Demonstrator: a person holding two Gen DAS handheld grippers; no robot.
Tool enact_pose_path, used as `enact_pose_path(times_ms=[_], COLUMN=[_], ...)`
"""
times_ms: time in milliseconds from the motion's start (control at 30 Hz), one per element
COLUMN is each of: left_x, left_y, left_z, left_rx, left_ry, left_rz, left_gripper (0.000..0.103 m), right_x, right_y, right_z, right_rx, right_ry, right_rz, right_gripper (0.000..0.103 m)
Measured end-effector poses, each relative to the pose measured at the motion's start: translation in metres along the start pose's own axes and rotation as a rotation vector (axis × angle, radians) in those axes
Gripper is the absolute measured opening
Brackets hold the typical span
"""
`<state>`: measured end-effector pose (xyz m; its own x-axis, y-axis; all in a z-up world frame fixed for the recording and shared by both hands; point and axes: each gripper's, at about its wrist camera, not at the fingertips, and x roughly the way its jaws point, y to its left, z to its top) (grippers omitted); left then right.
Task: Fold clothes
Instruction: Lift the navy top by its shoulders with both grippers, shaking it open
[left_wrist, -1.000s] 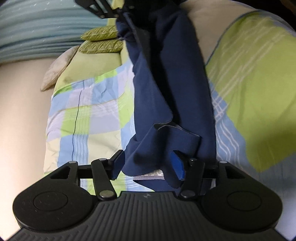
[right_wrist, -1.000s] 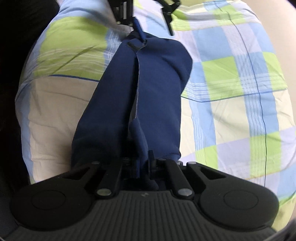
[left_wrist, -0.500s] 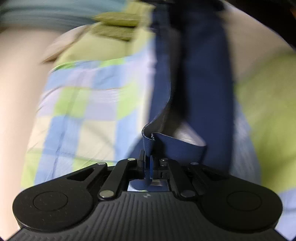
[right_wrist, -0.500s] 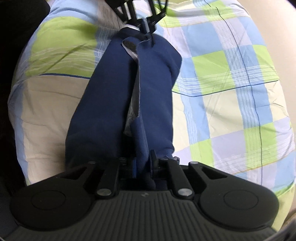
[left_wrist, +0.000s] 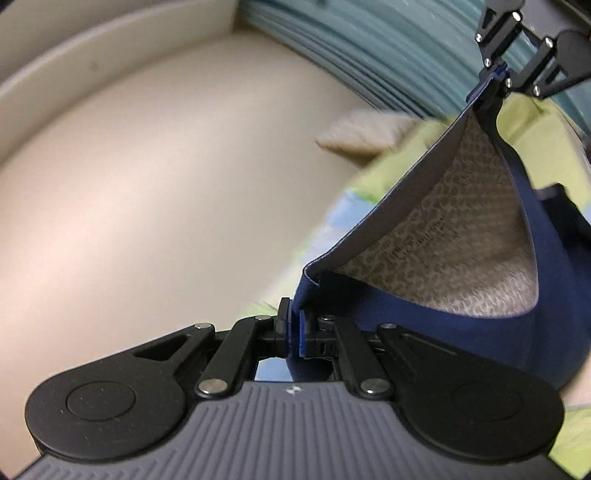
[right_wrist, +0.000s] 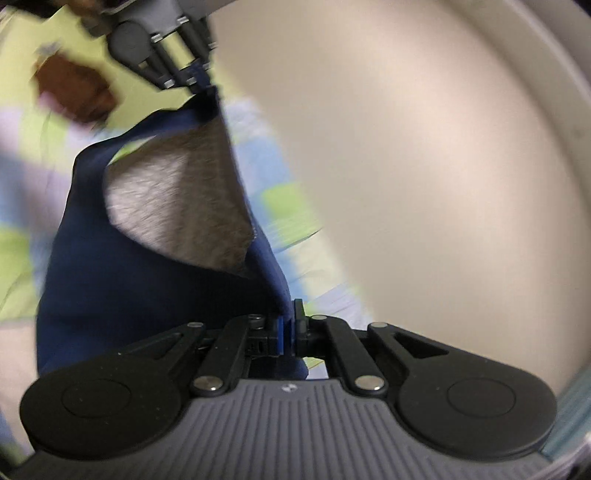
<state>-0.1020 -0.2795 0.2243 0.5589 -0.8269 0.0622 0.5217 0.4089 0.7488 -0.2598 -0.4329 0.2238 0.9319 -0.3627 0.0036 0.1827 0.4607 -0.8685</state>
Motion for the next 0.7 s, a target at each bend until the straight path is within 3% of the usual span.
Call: enact_pose_path(times_ms=[267, 467, 567, 700], left_x=[-0.077, -0.081, -0.066, -0.03], left_y=[0.053, 0.078, 0.079, 0.064], left_z=[0.093, 0.137, 0.133, 0.093], left_rx=[0.0, 0.006, 0.003, -0.009], left_ry=[-0.145, -0.178, -0.142, -0.043], left_rz=[0.192, 0.274, 0.268, 0.204], left_gripper=[0.003, 0.003, 0.003, 0.003], right_x=[-0.081, -0.088, -0.078, -0.036], right_y=[-0.073, -0.112, -0.115, -0.103], right_z=[0.066, 0.093, 0.092, 0.074], right_rx=[0.036, 0.038, 0.04, 0.055], right_ry=[-0.177, -0.209, -0.2, -0.156], right_rz=[-0.282, -0.37, -0.35, -0.279], right_gripper=[0.0, 0.0, 0.0, 0.0])
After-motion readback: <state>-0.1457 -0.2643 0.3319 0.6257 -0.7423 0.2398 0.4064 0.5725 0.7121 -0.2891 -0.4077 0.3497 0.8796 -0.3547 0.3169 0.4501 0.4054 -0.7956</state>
